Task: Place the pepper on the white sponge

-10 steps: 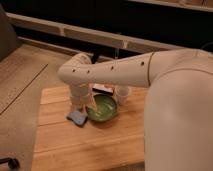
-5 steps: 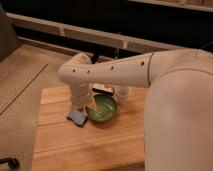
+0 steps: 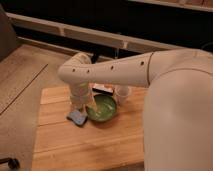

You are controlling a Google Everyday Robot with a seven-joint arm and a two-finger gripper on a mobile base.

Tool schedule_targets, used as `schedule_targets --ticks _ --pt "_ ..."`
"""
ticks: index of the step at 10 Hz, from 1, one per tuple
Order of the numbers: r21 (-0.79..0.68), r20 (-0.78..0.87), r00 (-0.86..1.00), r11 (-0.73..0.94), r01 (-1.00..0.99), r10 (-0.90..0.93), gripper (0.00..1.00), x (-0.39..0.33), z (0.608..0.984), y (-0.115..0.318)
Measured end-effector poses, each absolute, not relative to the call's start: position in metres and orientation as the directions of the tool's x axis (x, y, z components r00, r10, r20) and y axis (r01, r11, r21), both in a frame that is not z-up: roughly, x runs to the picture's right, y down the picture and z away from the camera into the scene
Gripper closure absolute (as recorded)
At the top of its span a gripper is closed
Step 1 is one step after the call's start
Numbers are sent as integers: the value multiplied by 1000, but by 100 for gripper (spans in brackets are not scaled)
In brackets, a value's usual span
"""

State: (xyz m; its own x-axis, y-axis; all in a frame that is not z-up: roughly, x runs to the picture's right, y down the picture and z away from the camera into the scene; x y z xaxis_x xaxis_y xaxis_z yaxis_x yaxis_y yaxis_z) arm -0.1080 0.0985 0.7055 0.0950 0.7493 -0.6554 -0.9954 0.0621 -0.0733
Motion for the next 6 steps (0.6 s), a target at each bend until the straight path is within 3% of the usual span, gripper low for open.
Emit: schedule_targets --ticks 4,6 --pt "-217 -609 342 265 -940 715 35 -126 732 55" --pt "-323 -539 510 395 -860 670 35 -140 751 13"
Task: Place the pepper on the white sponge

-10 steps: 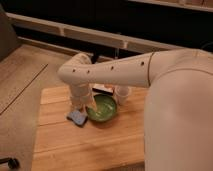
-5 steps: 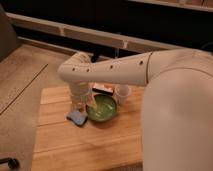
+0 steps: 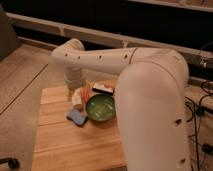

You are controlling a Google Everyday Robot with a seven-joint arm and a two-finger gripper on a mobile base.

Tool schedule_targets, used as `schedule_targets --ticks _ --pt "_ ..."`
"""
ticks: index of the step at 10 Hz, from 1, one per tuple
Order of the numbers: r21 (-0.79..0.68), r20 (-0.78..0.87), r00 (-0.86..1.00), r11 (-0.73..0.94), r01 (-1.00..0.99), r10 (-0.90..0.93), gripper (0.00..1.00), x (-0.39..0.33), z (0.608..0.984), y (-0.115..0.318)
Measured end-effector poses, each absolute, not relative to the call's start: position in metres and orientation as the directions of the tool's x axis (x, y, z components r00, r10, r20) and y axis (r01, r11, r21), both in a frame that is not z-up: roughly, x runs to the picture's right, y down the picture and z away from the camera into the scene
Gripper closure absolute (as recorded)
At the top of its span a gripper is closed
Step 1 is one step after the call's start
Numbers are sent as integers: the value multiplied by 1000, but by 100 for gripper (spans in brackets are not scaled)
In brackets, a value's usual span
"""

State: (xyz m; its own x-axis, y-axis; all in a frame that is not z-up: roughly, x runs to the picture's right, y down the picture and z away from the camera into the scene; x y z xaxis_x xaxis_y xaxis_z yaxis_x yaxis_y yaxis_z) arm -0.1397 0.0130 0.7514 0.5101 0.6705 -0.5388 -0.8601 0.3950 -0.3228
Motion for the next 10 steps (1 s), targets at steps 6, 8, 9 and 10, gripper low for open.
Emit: schedule_targets --ticks 6,8,9,10 --pt "-398 -420 678 549 -735 603 35 -152 781 -47" --pt "-362 -385 634 523 -772 670 35 -156 799 -61" --pt "-335 -348 594 496 -801 725 35 -162 822 -73" --pt "-319 -321 562 471 -822 762 35 -166 845 -82"
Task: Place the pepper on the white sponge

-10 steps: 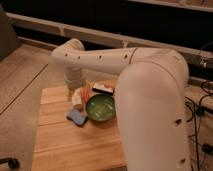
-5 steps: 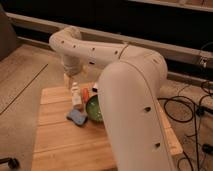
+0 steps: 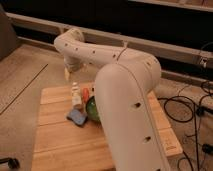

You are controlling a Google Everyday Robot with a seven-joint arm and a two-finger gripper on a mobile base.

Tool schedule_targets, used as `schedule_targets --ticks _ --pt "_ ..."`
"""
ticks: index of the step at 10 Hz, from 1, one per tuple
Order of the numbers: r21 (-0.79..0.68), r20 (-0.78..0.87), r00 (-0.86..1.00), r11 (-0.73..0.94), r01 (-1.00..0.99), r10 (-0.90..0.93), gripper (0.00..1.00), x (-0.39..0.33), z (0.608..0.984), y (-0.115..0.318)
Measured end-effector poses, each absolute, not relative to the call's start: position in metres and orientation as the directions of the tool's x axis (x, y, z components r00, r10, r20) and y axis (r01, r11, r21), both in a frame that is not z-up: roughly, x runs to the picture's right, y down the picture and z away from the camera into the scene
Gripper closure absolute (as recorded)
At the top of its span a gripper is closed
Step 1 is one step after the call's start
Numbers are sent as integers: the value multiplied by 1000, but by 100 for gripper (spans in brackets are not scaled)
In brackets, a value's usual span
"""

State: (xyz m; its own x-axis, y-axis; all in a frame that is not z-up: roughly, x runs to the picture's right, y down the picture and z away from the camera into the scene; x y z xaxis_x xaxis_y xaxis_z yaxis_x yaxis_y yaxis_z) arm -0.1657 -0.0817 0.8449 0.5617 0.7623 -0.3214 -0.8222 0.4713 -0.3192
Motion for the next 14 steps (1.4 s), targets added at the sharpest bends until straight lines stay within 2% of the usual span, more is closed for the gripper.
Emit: schedule_targets --ticks 3,6,11,14 --pt "-339 -343 482 373 -864 806 35 -171 911 -61" --pt "-341 -427 432 301 -891 794 35 -169 946 -26" --pt "-225 -487 374 301 -927 789 35 -127 941 -34" --pt "-181 -528 348 298 -937 775 35 -106 935 -23"
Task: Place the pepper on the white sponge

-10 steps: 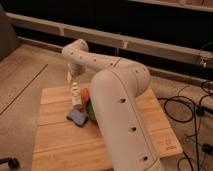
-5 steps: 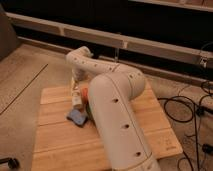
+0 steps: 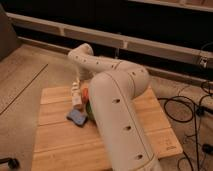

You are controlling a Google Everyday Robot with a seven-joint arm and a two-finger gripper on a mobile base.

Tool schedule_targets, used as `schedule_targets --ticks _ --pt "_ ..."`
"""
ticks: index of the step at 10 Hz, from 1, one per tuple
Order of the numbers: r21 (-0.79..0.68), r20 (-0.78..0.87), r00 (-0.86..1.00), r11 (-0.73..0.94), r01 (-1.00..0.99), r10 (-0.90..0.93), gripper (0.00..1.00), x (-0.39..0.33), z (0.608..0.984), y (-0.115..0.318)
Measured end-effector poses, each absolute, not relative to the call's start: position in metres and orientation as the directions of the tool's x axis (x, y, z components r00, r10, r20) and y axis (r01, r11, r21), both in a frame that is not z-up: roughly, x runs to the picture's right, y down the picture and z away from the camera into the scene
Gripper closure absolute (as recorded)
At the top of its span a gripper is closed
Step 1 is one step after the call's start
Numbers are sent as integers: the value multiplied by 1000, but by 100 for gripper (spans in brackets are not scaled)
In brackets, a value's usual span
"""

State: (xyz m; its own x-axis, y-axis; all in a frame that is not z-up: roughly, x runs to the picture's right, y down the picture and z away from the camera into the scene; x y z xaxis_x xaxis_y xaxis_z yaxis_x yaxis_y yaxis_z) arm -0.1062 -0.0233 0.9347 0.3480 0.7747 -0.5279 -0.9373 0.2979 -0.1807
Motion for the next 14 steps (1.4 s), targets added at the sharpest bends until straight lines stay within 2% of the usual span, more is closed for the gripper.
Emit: schedule_targets --ticks 3,8,14 --pt "-166 -571 329 287 -943 752 35 -95 938 -6" --pt "-162 -577 323 283 -945 750 35 -92 938 -5" --pt "-78 -526 286 290 -954 801 35 -71 957 -31"
